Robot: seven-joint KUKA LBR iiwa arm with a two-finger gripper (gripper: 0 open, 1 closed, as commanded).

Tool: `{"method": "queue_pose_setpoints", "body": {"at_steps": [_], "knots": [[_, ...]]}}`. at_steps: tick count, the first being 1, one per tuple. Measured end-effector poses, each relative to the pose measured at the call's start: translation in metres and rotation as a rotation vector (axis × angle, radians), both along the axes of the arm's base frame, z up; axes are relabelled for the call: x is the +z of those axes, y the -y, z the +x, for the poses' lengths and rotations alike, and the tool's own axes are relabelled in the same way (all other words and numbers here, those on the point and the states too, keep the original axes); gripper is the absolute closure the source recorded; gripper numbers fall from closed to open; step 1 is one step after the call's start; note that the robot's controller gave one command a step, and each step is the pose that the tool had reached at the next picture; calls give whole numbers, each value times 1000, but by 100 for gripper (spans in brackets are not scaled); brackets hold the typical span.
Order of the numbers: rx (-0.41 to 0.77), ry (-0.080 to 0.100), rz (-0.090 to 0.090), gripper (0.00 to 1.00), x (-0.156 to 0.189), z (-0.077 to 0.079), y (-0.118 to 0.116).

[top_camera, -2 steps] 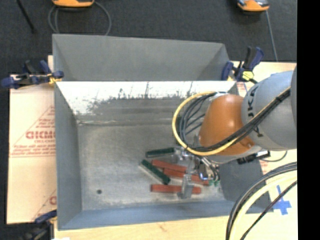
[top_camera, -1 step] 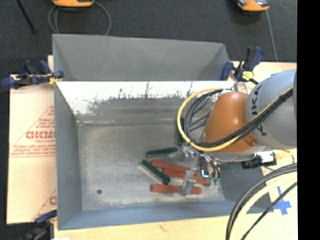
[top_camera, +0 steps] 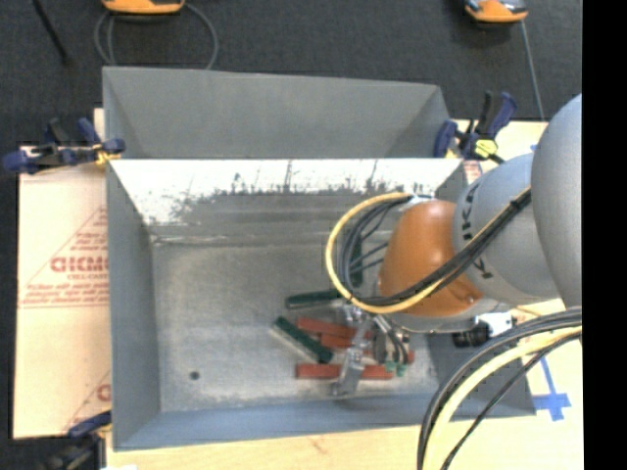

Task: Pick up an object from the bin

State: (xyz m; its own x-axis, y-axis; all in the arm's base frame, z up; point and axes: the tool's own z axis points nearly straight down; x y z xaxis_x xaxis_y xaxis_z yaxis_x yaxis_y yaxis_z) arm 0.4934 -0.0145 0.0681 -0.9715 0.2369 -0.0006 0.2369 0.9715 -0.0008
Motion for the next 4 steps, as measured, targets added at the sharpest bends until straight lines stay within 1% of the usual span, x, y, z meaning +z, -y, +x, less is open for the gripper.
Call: {"method": "queue_pose_setpoints", "body": {"at_steps": [1, 2, 3, 4], "knots": [[5, 2, -1, 0, 0, 1, 1], [9, 2, -1, 100, 1, 1, 1], [18, 7, 1, 100, 66, 3, 2], [26, 6, 1, 100, 98, 4, 3]]}}
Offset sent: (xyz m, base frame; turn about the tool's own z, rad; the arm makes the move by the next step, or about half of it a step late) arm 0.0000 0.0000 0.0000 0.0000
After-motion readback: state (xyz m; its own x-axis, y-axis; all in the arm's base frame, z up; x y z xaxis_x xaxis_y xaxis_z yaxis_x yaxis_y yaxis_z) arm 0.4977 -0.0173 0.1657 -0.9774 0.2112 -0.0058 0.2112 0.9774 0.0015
